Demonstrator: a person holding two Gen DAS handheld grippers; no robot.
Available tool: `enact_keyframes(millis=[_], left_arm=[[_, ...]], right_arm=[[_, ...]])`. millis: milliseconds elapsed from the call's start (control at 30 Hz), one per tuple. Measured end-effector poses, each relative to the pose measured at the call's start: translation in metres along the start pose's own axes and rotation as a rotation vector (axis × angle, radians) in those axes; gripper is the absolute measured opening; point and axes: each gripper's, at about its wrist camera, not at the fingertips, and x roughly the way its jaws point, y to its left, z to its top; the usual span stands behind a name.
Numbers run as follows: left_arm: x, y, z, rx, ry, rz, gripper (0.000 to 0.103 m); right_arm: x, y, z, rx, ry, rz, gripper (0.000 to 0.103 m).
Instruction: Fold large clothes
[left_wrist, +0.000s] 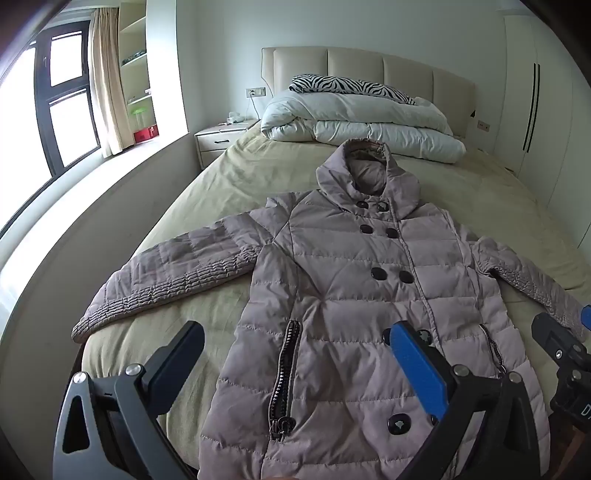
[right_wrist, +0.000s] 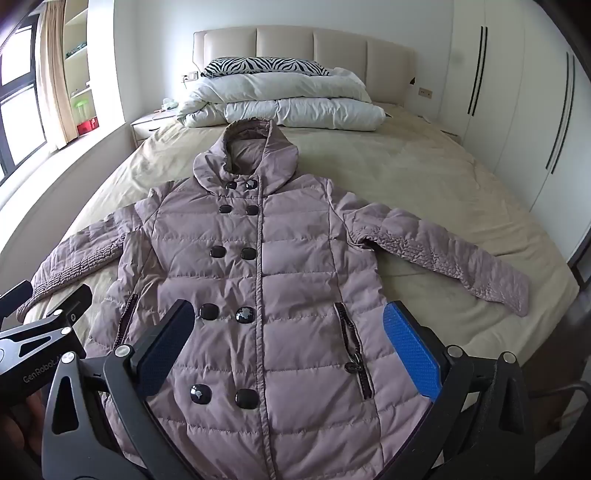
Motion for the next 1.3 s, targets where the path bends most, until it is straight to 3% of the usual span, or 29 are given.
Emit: enact_keyframes(millis=[1300], left_arm=[[-0.0016,0.0012,-0.0033,-0.005,0.015,-0.002,0.103]], right_arm=[[0.0022,-0.0010,-0.0061,0.006,0.001,0.000,0.103]])
